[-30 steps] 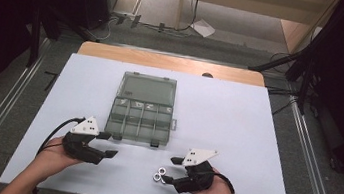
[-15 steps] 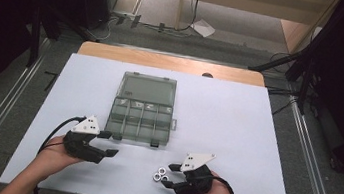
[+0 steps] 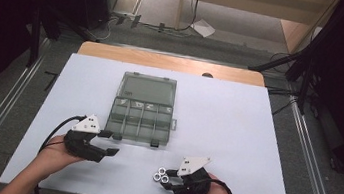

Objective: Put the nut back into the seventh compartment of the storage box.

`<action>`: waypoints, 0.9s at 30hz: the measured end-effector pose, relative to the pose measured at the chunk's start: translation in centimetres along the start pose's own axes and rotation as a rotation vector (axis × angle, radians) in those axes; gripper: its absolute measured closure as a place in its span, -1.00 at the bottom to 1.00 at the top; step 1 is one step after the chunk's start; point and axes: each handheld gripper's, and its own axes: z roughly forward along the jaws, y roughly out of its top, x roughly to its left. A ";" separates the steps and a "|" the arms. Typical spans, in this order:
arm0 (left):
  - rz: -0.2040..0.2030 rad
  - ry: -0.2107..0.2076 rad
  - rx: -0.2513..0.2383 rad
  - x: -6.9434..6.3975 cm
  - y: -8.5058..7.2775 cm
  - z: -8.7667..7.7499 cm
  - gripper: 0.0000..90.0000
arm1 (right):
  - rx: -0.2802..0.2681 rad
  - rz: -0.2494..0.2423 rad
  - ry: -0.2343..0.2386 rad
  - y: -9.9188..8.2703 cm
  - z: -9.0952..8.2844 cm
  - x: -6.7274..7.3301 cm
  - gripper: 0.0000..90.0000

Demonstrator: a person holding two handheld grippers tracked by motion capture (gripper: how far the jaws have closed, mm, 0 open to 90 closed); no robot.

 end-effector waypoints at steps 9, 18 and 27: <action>-0.003 -0.001 -0.010 0.0 -0.1 0.1 -0.24 | 0.000 -0.034 -0.026 -0.1 0.3 0.2 0.49; -0.001 -0.005 0.000 -0.1 0.0 0.2 -0.24 | -0.033 -0.044 -0.057 -0.6 0.5 0.5 0.55; -0.003 -0.005 -0.007 0.0 -0.1 0.2 -0.24 | -0.025 -0.039 -0.036 -0.4 0.4 0.2 0.58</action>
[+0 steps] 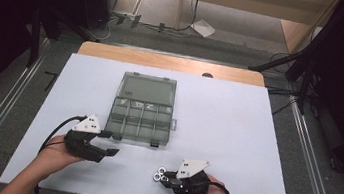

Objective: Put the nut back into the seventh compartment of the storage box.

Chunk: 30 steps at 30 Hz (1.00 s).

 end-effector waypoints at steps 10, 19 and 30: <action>0.001 0.000 0.003 0.0 0.0 0.1 -0.24 | 0.014 0.020 0.014 0.2 -0.2 -0.3 0.58; -0.001 -0.002 0.003 0.0 -0.1 0.1 -0.24 | -0.011 0.062 0.032 0.4 -0.8 -0.6 0.58; -0.004 -0.006 0.006 0.0 -0.1 0.1 -0.24 | -0.047 0.108 0.034 0.8 -1.3 -1.1 0.58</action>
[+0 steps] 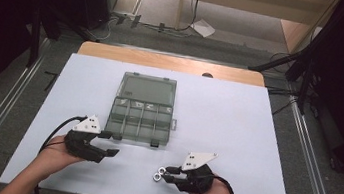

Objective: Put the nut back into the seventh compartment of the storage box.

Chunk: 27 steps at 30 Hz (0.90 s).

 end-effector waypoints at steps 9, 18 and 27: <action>-0.008 -0.004 -0.002 0.1 -0.2 -0.2 -0.24 | -0.011 0.017 -0.005 0.5 -0.2 -0.5 0.58; -0.012 -0.004 -0.005 0.1 -0.4 -0.2 -0.24 | -0.010 0.042 0.002 1.0 0.1 -0.8 0.58; -0.013 -0.005 -0.001 0.2 -0.5 -0.2 -0.24 | -0.033 0.059 -0.004 1.8 0.3 -1.1 0.58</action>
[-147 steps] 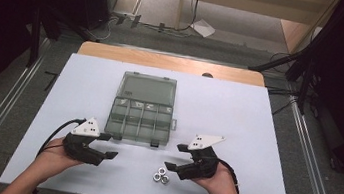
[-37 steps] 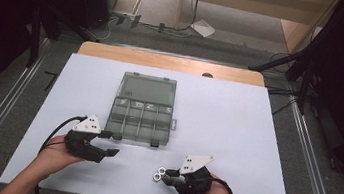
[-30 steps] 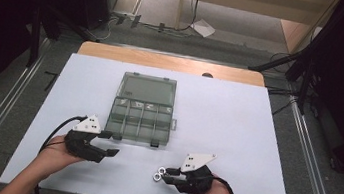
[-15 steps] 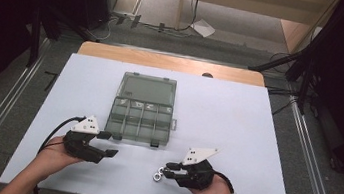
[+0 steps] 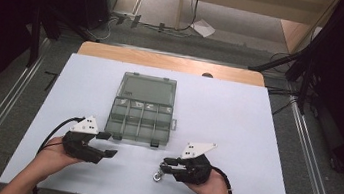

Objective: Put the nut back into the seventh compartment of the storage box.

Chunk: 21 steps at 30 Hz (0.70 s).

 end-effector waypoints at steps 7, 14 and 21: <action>-0.004 -0.001 -0.002 0.0 -0.1 0.1 -0.24 | -0.008 0.009 -0.016 0.4 0.0 -0.5 0.58; -0.004 -0.005 -0.002 0.0 -0.1 0.1 -0.24 | -0.020 0.027 -0.026 0.8 0.0 -0.8 0.58; -0.006 -0.006 0.000 0.0 -0.1 0.2 -0.24 | -0.019 0.038 -0.033 1.1 0.3 -1.0 0.58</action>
